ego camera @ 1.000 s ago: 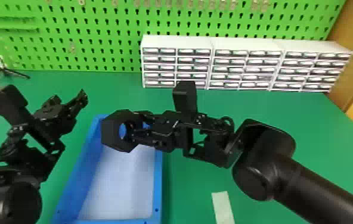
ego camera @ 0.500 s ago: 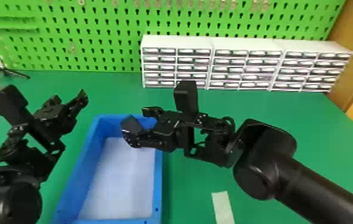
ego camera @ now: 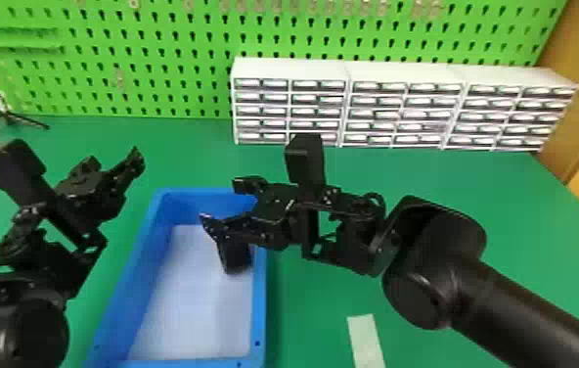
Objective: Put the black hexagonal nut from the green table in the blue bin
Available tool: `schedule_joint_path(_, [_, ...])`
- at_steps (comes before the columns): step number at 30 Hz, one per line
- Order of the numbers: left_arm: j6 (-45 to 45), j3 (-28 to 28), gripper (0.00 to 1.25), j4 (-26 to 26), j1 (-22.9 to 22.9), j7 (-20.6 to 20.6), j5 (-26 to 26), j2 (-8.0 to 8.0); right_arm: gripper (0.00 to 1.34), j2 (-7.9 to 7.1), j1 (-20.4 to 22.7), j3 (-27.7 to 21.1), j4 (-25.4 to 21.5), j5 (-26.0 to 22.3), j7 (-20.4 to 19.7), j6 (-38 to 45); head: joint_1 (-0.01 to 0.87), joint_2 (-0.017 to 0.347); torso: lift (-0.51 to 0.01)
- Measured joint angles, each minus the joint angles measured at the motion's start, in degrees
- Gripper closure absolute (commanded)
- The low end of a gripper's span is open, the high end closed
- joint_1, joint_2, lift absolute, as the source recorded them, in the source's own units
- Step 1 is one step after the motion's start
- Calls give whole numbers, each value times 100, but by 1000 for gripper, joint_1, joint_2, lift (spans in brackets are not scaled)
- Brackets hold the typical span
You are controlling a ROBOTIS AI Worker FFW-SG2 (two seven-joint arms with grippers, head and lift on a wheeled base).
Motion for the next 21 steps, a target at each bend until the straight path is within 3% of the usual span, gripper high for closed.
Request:
schedule_joint_path(9, [1,0,433,0,0,0,0,0,378,48,190,-340,9,142,0,22,692,8,-97])
schedule_joint_path(21, [-2,17,433,0,31,0,26,0,378,258,814,-1479,-66,556,41,175,692,8,-97])
